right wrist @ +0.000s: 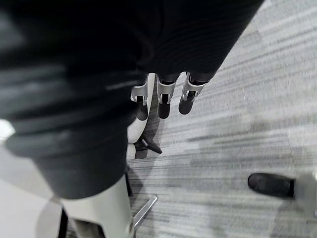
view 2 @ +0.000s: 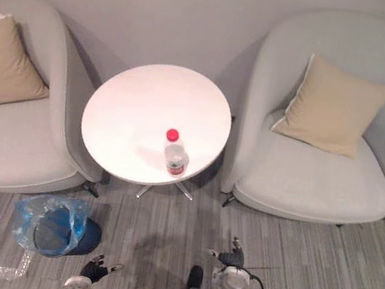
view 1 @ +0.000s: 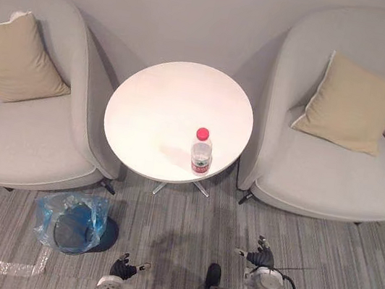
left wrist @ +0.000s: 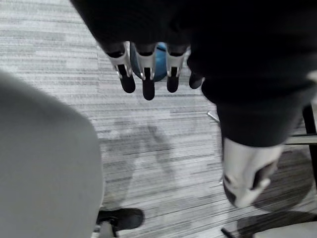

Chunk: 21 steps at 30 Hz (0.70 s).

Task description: Gather rubbish on tea table into small bin, then transfer packed bag to large trash can.

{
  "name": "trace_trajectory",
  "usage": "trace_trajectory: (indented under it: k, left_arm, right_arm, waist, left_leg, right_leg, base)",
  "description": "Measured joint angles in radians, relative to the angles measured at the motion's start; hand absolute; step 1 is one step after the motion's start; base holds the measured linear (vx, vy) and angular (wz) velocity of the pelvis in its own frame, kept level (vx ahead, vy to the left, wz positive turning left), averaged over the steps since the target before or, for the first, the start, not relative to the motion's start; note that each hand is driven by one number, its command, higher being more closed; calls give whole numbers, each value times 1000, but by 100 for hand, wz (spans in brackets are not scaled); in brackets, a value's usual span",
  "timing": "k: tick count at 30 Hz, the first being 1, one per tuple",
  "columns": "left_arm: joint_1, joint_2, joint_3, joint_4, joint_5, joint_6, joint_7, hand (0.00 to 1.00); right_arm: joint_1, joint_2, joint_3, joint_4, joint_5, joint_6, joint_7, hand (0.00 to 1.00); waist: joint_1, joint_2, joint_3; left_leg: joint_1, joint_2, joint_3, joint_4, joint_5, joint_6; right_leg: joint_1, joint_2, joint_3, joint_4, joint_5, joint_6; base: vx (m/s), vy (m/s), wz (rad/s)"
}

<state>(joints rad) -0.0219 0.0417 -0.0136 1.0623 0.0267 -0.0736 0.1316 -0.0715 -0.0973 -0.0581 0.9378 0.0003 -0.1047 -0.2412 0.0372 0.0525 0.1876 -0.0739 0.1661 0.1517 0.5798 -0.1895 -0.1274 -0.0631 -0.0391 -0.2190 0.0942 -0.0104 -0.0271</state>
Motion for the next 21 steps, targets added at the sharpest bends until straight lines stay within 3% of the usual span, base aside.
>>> trace_trajectory:
  k: [3, 5, 6, 7, 10, 15, 16, 19, 21]
  left_arm:
    - [-6, -20, -7, -11, 3, 2, 0, 0]
    - [-9, -20, -7, -14, 3, 0, 0, 0]
    - [-9, -20, -8, -14, 7, 0, 1, 0]
    - [-8, -23, -14, -8, 10, 2, 1, 0]
    - [-9, 12, -43, -8, 12, 5, 1, 0]
    - [-4, 28, -51, 13, 22, 17, 1, 0]
    - [-3, 27, -52, 15, 21, 18, -5, 0]
    - [1, 36, -49, 30, 24, 18, -13, 0]
    - [3, 43, -51, 40, 30, 23, -27, 0]
  right_arm:
    - [-8, -2, -19, -4, 0, 0, -12, 0]
    - [-6, -2, -21, -4, -1, 1, -15, 0]
    - [-7, -4, -22, -4, -1, 1, -16, 0]
    - [-9, -14, -22, -4, -1, 0, -16, 0]
    - [-11, 14, -17, 13, -5, 3, -17, 0]
    - [6, 20, -42, 66, -63, -9, -16, 0]
    - [25, 23, -83, 86, -12, 13, 35, 0]
    - [110, 34, -127, 99, 49, 21, 60, 0]
    - [111, 25, -123, 103, 57, 28, 84, 0]
  waist:
    - [-4, 2, -3]
    - [-2, -2, 0]
    - [-2, 1, -2]
    - [-2, 24, -8]
    - [4, -18, -10]
    - [7, -25, -13]
    - [5, -25, -14]
    - [-4, -29, -28]
    - [-29, -34, -32]
  left_leg:
    - [-37, 14, 67, -48, -31, 43]
    - [-56, 3, 71, -167, -37, 43]
    - [-55, -8, 63, -255, -9, 36]
    - [-48, -15, 41, -360, 94, 20]
    - [-16, -77, 58, -389, 89, 51]
    - [63, -121, 87, -470, 98, 74]
    - [72, -125, 87, -480, 98, 74]
    - [84, -130, 87, -506, 99, 74]
    - [89, -128, 83, -510, 99, 74]
  right_leg:
    - [28, -19, -17, -31, -9, 10]
    - [30, -39, -27, -28, -10, 30]
    - [32, -47, -28, -25, -11, 41]
    - [32, -38, -22, -22, -15, 62]
    - [53, -86, 22, -50, -6, 104]
    - [84, -116, 53, -78, -4, 126]
    - [90, -117, 54, -82, -5, 127]
    - [97, -110, 53, -95, -10, 128]
    - [101, -106, 55, -99, -10, 128]
  base:
    - [92, 55, 26]
    - [37, 126, 22]
    - [49, 205, 9]
    - [87, 236, -5]
    - [112, 214, 0]
    - [59, 101, -13]
    - [56, 31, -5]
    - [99, 5, -6]
    - [87, -31, -9]
